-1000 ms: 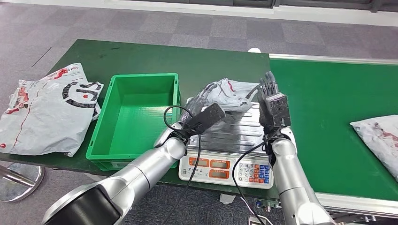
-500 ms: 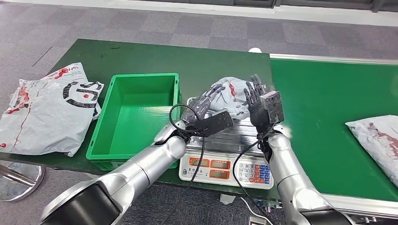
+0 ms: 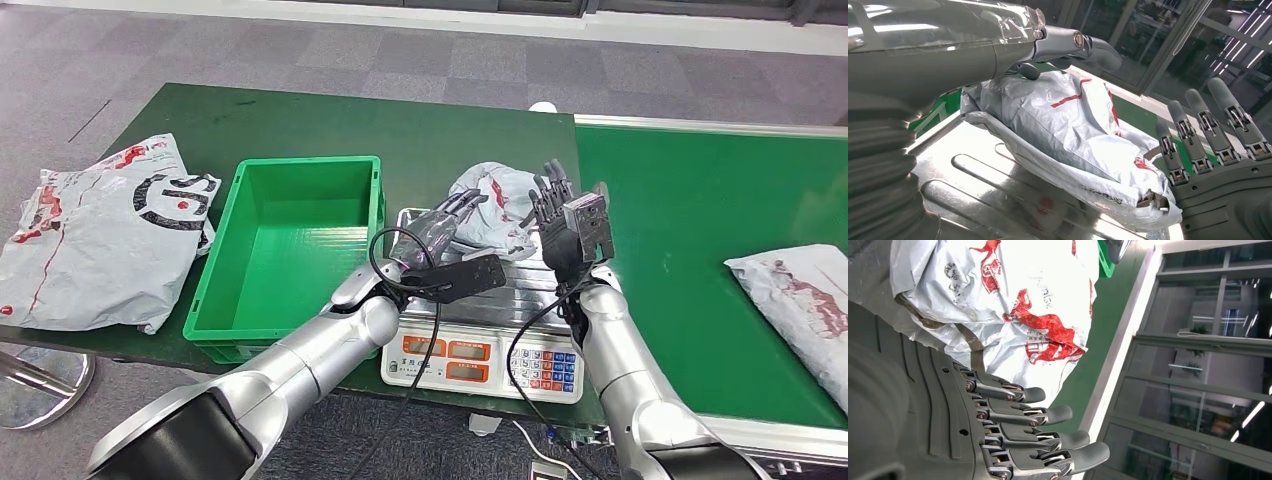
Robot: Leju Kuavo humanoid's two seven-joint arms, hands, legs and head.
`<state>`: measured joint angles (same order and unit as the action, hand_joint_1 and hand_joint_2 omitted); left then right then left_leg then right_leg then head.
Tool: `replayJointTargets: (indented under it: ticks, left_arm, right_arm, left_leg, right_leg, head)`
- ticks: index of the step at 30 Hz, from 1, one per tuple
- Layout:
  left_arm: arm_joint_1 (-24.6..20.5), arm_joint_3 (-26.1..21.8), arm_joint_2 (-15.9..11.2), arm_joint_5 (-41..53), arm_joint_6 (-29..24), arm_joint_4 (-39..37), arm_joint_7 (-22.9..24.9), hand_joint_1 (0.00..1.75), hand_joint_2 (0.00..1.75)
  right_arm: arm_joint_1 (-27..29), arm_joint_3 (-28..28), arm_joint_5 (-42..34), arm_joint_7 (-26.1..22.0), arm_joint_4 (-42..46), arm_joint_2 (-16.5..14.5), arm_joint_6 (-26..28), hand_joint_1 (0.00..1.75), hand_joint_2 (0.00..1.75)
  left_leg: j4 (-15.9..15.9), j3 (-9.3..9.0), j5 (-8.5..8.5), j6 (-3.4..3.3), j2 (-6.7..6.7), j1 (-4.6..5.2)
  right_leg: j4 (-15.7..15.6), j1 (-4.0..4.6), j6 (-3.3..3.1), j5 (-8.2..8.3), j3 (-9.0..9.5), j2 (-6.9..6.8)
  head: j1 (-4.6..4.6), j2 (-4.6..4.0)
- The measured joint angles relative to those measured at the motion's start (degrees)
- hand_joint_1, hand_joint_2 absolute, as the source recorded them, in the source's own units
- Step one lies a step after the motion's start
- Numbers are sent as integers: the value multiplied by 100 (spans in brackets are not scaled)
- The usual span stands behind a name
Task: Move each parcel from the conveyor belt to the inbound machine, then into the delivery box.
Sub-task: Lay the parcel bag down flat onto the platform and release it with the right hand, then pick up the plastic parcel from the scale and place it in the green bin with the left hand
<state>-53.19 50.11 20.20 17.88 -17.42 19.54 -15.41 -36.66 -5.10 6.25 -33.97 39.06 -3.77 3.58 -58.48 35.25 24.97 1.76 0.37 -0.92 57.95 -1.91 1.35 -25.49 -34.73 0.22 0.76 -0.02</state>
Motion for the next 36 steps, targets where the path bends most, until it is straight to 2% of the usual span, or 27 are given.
replayJointTargets:
  ticks: [9, 12, 15, 18, 20, 22, 25, 28, 36]
  left_arm:
    - [0, 7, 0, 10, 8, 0, 4, 0, 175]
    - [-3, 57, 0, 259, 72, -10, 135, 0, 175]
    - [-8, 313, 0, 1046, -24, -46, 612, 0, 175]
    - [-18, 831, 0, 2134, -113, -86, 1404, 0, 175]
    - [-17, 1216, 0, 2650, -77, -107, 1844, 87, 175]
    - [-16, 1505, 0, 2910, 26, -117, 2083, 175, 175]
    - [-17, 1839, -1, 3239, 132, -131, 2385, 175, 175]
    - [-18, 2085, -3, 3474, -44, -189, 2645, 175, 175]
    - [-27, 2297, -4, 3645, -257, -346, 2817, 175, 175]
  right_arm:
    - [-3, -6, -9, 0, -22, 19, 3, 0, 0]
    - [-13, -14, -159, -6, -39, 36, 48, 0, 0]
    - [-42, -40, -390, -31, -72, 78, 82, 0, 0]
    - [-66, -114, -573, -44, -72, 108, 105, 0, 0]
    - [-44, -162, -697, -38, 13, 117, 131, 0, 0]
    - [42, -239, -832, 28, 249, 131, 116, 0, 0]
    - [234, -394, -1003, 183, 737, 179, 71, 0, 0]
    - [332, -612, -1139, 297, 1146, 258, 82, 0, 0]
    - [348, -939, -1261, 350, 1512, 375, 103, 0, 0]
  left_leg:
    - [0, 1, 0, 0, 0, 1]
    - [0, 0, 0, 0, 0, 1]
    - [0, 0, 0, 0, -1, 1]
    - [-1, 1, 0, 0, -1, 1]
    - [-1, 1, 0, 0, -1, 2]
    - [-1, 0, 0, 0, -1, 2]
    - [0, 1, 1, 0, -1, 1]
    - [0, 1, 1, 0, 0, 1]
    - [-1, 0, -1, 0, 0, 1]
  right_leg:
    - [0, -1, 0, 0, 0, 0]
    - [0, -1, 0, 0, 0, 0]
    - [0, -1, 0, 0, 0, 0]
    - [0, -1, 0, 0, 1, 0]
    - [0, -1, 0, 0, 0, 0]
    - [0, -1, 0, 0, 0, -1]
    - [0, -1, 0, 0, -1, -1]
    - [0, -1, 0, 0, -1, 0]
    - [0, -1, 0, 1, 0, 0]
  head:
    - [0, 0]
    - [0, 1]
    - [0, 0]
    - [0, 0]
    - [0, 0]
    - [0, 1]
    - [0, 1]
    - [0, 0]
    - [0, 0]
